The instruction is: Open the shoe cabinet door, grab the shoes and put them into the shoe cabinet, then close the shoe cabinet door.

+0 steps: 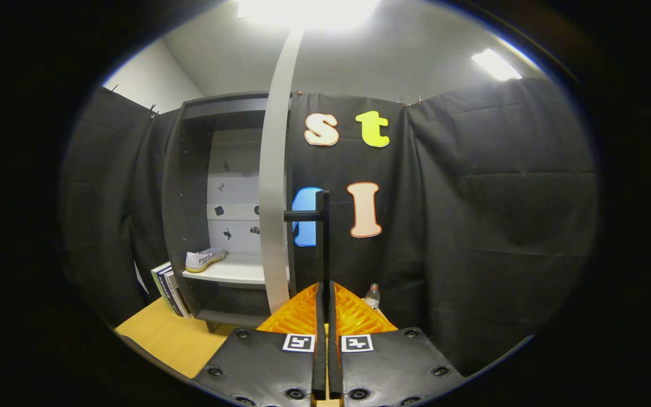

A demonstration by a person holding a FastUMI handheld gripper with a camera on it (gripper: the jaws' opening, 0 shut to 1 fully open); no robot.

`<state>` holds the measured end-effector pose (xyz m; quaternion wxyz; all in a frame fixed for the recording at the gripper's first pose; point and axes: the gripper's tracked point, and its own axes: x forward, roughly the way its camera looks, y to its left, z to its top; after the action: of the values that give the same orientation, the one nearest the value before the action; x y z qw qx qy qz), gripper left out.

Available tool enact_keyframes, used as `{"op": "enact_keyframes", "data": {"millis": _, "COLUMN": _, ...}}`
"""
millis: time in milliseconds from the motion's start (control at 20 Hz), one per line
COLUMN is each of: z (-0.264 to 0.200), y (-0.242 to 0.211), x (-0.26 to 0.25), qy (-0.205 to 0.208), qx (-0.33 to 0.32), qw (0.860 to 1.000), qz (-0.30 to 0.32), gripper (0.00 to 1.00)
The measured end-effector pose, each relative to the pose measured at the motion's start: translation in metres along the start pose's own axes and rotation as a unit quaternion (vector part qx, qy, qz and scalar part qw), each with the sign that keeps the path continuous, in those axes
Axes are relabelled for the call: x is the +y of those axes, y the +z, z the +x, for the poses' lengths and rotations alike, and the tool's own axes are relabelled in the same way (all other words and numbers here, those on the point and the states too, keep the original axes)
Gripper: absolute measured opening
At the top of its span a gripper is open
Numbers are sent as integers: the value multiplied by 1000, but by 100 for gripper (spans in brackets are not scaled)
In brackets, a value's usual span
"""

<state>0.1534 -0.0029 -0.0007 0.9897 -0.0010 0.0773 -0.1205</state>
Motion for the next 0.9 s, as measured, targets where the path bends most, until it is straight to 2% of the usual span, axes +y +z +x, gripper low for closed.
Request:
{"op": "enact_keyframes", "data": {"millis": 100, "z": -7, "y": -2, "x": -6, "qy": -9, "qx": 3, "qw": 1000, "qz": -3, "gripper": 3}}
{"op": "enact_keyframes", "data": {"millis": 200, "z": -13, "y": -4, "x": 6, "qy": 18, "qx": 4, "qw": 1000, "qz": 6, "gripper": 3}}
{"op": "enact_keyframes", "data": {"millis": 300, "z": -18, "y": -6, "x": 7, "qy": 24, "qx": 14, "qw": 1000, "qz": 9, "gripper": 4}}
{"op": "enact_keyframes", "data": {"millis": 500, "z": -38, "y": -8, "x": 22, "qy": 51, "qx": 22, "qw": 998, "qz": 19, "gripper": 38}}
{"op": "enact_keyframes", "data": {"millis": 650, "z": -50, "y": -10, "x": 26, "qy": 49, "qx": 29, "qw": 998, "qz": 20, "gripper": 64}}
{"op": "enact_keyframes", "data": {"millis": 850, "z": -58, "y": -14, "x": 57, "qy": 85, "qx": 34, "qw": 995, "qz": 27, "gripper": 98}}
{"op": "enact_keyframes", "data": {"millis": 900, "z": -60, "y": -17, "x": 61, "qy": 90, "qx": 38, "qw": 995, "qz": 22, "gripper": 98}}
